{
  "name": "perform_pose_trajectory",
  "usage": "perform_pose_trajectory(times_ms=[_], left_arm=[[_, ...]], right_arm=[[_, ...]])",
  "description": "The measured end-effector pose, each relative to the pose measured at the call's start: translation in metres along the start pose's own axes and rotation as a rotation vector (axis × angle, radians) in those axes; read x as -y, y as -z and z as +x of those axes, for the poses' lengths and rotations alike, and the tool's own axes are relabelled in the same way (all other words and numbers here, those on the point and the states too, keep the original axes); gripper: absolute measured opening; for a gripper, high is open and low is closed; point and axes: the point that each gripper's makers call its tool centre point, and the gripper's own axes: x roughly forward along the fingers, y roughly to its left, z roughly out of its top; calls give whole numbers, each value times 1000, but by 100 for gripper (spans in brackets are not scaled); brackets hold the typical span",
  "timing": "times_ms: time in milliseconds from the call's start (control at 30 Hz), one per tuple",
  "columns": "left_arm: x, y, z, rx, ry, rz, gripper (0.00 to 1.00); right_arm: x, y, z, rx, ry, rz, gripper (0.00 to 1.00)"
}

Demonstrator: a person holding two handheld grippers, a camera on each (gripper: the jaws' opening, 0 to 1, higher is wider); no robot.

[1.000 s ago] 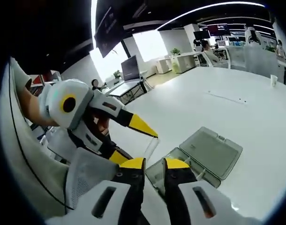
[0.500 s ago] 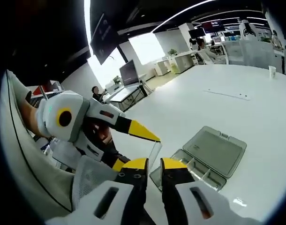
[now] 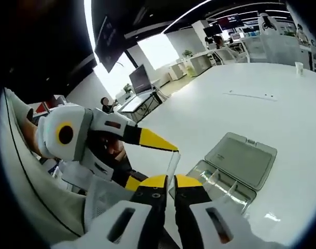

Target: Insert the divider into the dual guide fixture by aligning both edges with the guide slots and pushing it downward to the bottom, including one-sided entry, uneven engagement, binding, and posture correction.

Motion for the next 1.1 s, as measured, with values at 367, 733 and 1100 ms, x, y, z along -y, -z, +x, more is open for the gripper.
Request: perform_pose_trajectory(times_ms=[367,733,1100], left_arm=[[0,2,-1,-8,-14,24,29],[-1,1,-1,-6,-24,29,29],[-4,-2,-2,7,-37,18,30]], right_arm=[[-1,1,3,-1,-11,54,0],[-2,0,2,8,-17,98,0],[-3,-3,-2,26,-24,122,0]])
